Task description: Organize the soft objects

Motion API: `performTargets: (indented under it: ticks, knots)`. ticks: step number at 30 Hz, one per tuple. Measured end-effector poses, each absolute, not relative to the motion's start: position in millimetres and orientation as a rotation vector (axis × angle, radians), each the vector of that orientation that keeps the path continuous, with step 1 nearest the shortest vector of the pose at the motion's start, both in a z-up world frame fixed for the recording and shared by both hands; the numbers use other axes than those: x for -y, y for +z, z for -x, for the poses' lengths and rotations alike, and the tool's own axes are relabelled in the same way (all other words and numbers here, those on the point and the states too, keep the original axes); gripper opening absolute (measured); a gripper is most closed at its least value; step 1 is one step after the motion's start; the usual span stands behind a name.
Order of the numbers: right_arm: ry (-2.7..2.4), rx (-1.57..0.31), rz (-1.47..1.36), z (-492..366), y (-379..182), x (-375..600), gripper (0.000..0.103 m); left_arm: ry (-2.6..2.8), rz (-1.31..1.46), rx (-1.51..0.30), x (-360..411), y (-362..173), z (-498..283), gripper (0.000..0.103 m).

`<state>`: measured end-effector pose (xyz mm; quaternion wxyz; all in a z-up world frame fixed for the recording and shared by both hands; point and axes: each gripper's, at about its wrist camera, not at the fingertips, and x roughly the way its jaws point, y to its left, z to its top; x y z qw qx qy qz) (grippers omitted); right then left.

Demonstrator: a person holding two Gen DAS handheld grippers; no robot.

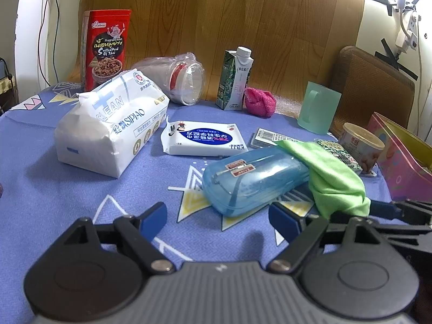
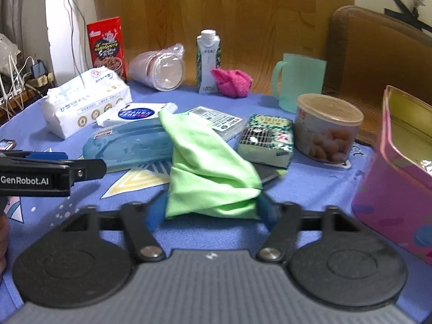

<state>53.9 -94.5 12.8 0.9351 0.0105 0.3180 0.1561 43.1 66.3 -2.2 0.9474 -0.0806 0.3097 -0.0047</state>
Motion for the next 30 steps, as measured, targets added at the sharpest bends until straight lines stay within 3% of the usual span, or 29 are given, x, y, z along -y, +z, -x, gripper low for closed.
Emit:
performTargets:
  ticks: [1,2,5,13,19,22,25,26,27,30]
  knots:
    - [0.322,-0.644,-0.022,-51.5,13.0,95.2,0.034,-0.01,0.166,-0.63,-66.2,-2.2,-43.2,0.085]
    - [0.319,-0.638,-0.016,-49.5,13.1,95.0,0.016,-0.01,0.167,-0.629,-66.2,-1.9,-43.0,0.085]
    - [0.317,-0.629,-0.014,-39.2,14.2,95.1,0.012,-0.014,0.177,-0.626,-67.7,-1.6,-42.5,0.085]
    - [0.368,-0.622,0.004,17.4,22.0,110.1,0.011,-0.179,0.247,-0.619,-73.2,4.1,-32.2,0.085]
    - [0.448,-0.639,0.015,43.1,22.8,118.1,0.015,-0.447,0.185,-0.654,-27.0,20.7,-13.0,0.087]
    - [0.46,-0.63,0.003,42.4,21.2,116.4,0.037,-0.499,0.158,-0.723,-1.2,18.3,-20.9,0.088]
    - [0.47,-0.618,-0.007,40.1,17.2,114.6,0.04,-0.508,0.152,-0.786,17.1,6.4,-33.3,0.077]
    - [0.469,-0.617,-0.006,39.3,14.9,114.1,0.032,-0.511,0.133,-0.788,24.0,6.6,-34.6,0.057]
    - [0.457,-0.609,-0.006,39.3,13.4,114.5,0.014,-0.529,0.127,-0.803,31.2,8.0,-37.4,0.043]
    - [0.432,-0.569,-0.025,42.0,17.9,123.3,0.01,-0.629,0.177,-0.824,46.5,17.9,-45.2,0.035]
